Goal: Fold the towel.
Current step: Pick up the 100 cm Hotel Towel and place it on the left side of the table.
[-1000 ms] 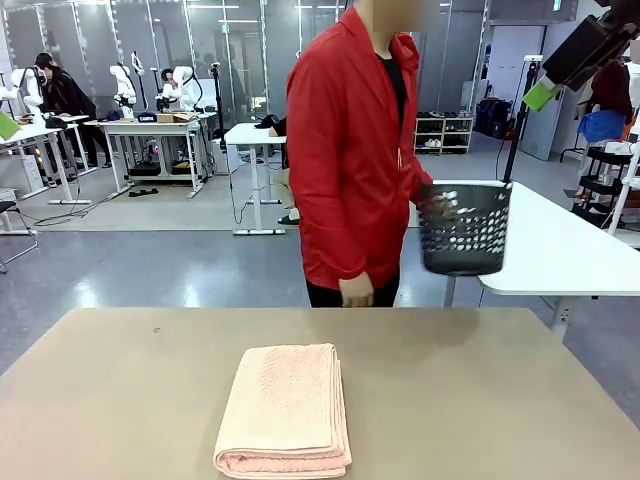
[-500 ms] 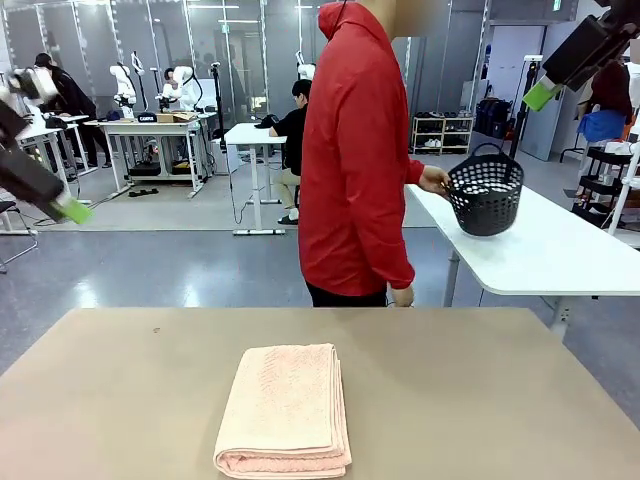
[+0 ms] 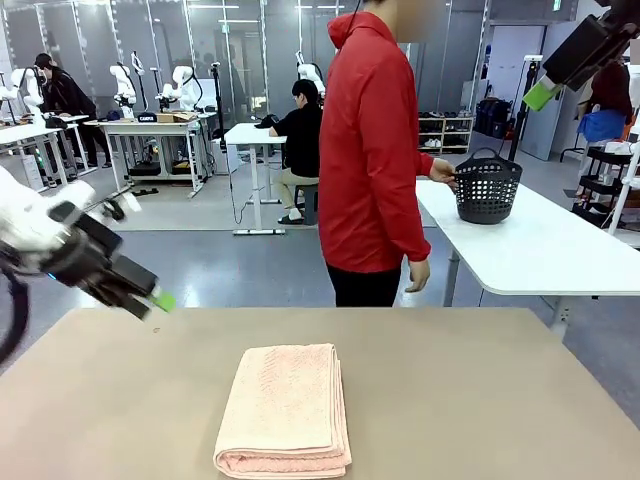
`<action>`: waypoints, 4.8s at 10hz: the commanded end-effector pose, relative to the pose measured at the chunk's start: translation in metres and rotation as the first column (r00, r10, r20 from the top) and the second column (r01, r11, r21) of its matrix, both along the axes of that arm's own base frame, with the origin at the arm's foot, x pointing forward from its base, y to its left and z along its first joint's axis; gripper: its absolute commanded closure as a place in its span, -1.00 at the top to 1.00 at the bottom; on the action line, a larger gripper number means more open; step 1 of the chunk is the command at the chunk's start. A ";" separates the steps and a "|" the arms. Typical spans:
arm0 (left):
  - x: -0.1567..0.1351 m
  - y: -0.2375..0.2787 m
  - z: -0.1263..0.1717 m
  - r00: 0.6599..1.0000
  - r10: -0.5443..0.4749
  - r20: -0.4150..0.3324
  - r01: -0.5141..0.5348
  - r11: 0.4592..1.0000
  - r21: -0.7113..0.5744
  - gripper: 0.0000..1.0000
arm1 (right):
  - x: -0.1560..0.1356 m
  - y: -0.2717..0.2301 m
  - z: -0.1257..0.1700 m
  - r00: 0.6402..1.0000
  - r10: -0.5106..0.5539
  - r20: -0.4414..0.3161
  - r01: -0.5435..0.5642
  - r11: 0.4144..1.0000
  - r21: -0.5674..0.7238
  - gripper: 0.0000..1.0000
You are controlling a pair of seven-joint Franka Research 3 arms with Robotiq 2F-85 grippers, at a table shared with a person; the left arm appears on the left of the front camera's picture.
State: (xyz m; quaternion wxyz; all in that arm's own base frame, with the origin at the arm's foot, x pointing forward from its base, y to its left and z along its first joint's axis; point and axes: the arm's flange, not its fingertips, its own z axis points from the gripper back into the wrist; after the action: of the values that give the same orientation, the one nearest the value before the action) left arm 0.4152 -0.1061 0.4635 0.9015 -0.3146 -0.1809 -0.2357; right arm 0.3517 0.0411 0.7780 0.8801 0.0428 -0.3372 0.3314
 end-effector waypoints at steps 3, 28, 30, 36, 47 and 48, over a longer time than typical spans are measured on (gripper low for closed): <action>0.012 -0.057 -0.086 0.989 0.105 -0.105 -0.110 0.993 -0.045 1.00 | 0.000 -0.002 0.000 1.000 0.007 0.004 -0.007 1.000 -0.009 1.00; 0.006 -0.052 -0.165 0.947 0.162 -0.277 -0.182 0.982 -0.049 -1.00 | 0.000 -0.002 0.000 1.000 0.007 0.004 -0.007 1.000 -0.009 1.00; 0.008 -0.001 -0.147 0.939 0.182 -0.293 -0.204 0.978 -0.043 -1.00 | 0.000 -0.002 0.000 1.000 0.007 0.004 -0.007 1.000 -0.009 1.00; 0.030 0.179 -0.119 0.955 0.193 -0.227 -0.193 0.981 0.020 -1.00 | 0.000 -0.002 0.000 1.000 0.007 0.004 -0.007 1.000 -0.009 1.00; 0.035 0.311 -0.130 0.949 0.222 -0.223 -0.217 0.975 0.050 1.00 | 0.000 -0.002 0.000 1.000 0.007 0.004 -0.007 1.000 -0.009 1.00; 0.032 0.314 -0.124 0.948 0.242 -0.205 -0.230 0.970 0.079 0.46 | 0.000 -0.002 0.000 1.000 0.007 0.004 -0.007 1.000 -0.009 1.00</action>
State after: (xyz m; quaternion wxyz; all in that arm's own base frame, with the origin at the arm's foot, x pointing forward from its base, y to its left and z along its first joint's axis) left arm 0.4532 0.2050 0.3305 0.9406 -0.3082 -0.1094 -0.0910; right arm 0.3519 0.0405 0.7779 0.8802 0.0432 -0.3373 0.3310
